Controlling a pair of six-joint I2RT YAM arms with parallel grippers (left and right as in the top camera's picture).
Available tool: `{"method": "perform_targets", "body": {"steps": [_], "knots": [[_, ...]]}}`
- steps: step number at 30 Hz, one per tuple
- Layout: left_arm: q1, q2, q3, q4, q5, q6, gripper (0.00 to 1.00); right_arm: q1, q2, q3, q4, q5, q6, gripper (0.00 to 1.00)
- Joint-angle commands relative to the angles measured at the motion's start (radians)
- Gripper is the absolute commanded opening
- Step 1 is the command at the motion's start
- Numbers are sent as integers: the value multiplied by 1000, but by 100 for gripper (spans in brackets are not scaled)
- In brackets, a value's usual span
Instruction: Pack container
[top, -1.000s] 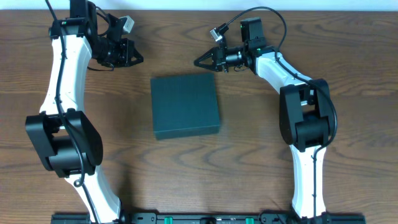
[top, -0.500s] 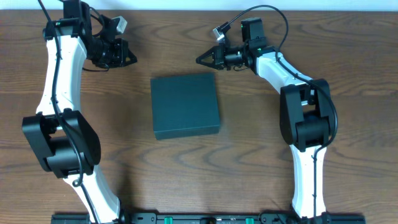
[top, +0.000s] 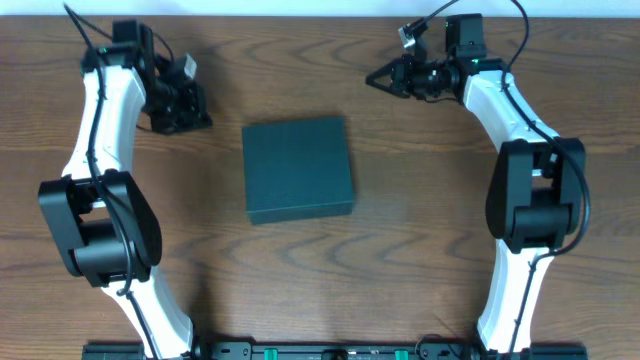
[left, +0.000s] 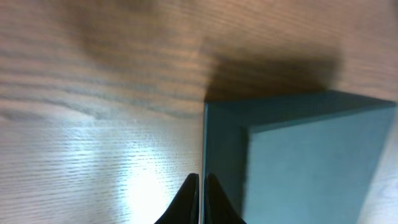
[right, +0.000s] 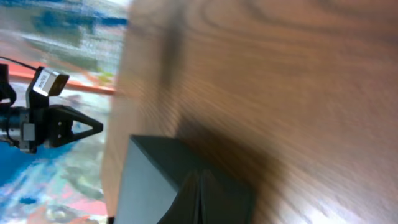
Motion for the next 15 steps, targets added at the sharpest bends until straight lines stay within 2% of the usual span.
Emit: {"method": "perform_targets", "body": {"steps": [1,6,12,15], "knots": [[-21,-15,-105,49,37,-35,6,4,-55,9,-68,84,-147,1],[-79,-14,-204,169,56,-89,6,5,-112,9,-172,156,-214,1],[-161,12,-211,180,-8,-101,6,5,-151,9,-256,224,-235,1],[-186,17,-211,179,-18,-68,6,5,-160,9,-305,229,-235,1]]}}
